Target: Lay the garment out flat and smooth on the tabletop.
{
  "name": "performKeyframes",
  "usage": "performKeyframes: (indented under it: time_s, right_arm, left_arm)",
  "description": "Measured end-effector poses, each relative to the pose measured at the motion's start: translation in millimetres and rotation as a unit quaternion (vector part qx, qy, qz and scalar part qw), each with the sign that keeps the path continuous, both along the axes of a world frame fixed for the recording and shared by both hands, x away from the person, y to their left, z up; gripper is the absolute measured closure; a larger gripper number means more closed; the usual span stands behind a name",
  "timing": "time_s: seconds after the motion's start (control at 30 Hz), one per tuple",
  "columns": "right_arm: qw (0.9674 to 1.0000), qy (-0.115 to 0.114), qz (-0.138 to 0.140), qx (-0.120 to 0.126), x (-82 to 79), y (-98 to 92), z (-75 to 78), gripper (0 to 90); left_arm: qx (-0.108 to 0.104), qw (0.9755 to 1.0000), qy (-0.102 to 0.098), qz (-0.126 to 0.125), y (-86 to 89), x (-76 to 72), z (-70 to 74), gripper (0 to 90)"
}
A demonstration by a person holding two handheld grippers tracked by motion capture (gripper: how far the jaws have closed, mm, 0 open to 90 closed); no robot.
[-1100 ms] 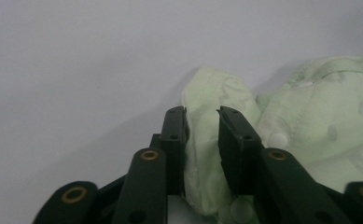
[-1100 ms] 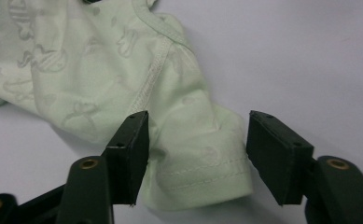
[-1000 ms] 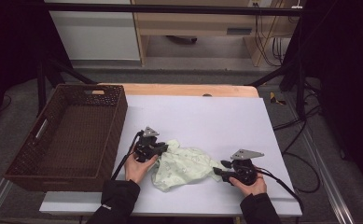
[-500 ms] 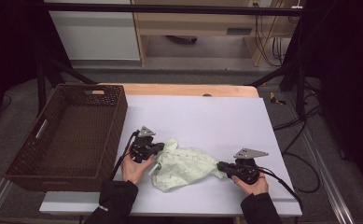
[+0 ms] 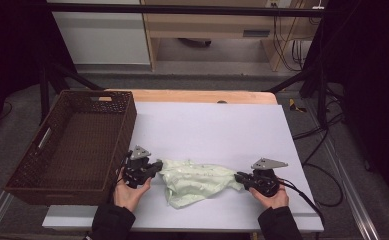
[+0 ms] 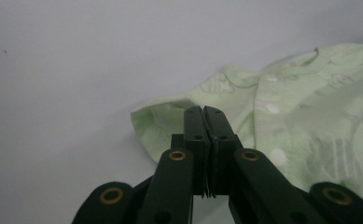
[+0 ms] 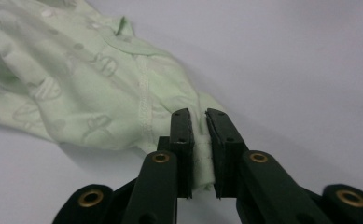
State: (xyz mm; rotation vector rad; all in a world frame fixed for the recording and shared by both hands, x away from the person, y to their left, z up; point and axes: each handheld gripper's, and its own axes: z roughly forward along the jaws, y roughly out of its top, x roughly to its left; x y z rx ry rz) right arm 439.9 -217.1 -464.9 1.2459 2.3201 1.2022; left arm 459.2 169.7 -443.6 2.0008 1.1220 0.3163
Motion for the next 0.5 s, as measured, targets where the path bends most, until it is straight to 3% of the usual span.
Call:
performKeyframes:
  time_s: [0.07, 0.1, 0.2, 0.27, 0.33, 0.4, 0.5]
  right_arm:
    - [0.9999, 0.008, 0.005, -0.005, 0.4, 0.0, -1.4, 77.0]
    - [0.9999, 0.014, 0.001, -0.004, -0.2, -0.1, -1.9, 71.8]
    - [0.9999, -0.002, -0.011, 0.01, 0.8, -4.4, 1.1, 60.3]
    - [0.9995, -0.015, -0.023, 0.014, 2.8, -7.8, 1.8, 50.0]
    - [0.9993, -0.014, -0.032, 0.016, 5.4, -11.0, 1.9, 48.9]
    - [0.999, -0.01, -0.041, 0.018, 9.1, -12.8, -0.6, 47.3]
    - [0.9991, -0.004, -0.043, 0.0, 16.6, -12.5, -6.5, 46.9]
  left_arm:
    - [-0.003, 1.0, 0.005, -0.003, 0.6, -2.0, -2.1, 87.8]
    - [-0.007, 0.9999, 0.008, -0.008, 1.1, -3.4, -4.1, 83.3]
    - [-0.013, 0.9999, 0.009, -0.007, 0.6, -0.3, -3.7, 65.3]
    - [-0.028, 0.9996, -0.008, -0.006, -0.2, 7.8, -1.2, 49.5]
    - [-0.032, 0.9994, -0.013, -0.009, -1.3, 14.5, -2.9, 39.1]
    - [-0.035, 0.9993, -0.003, -0.014, -1.5, 23.1, -8.4, 35.5]
    - [-0.021, 0.9996, 0.013, -0.01, -1.0, 35.4, -18.3, 33.4]
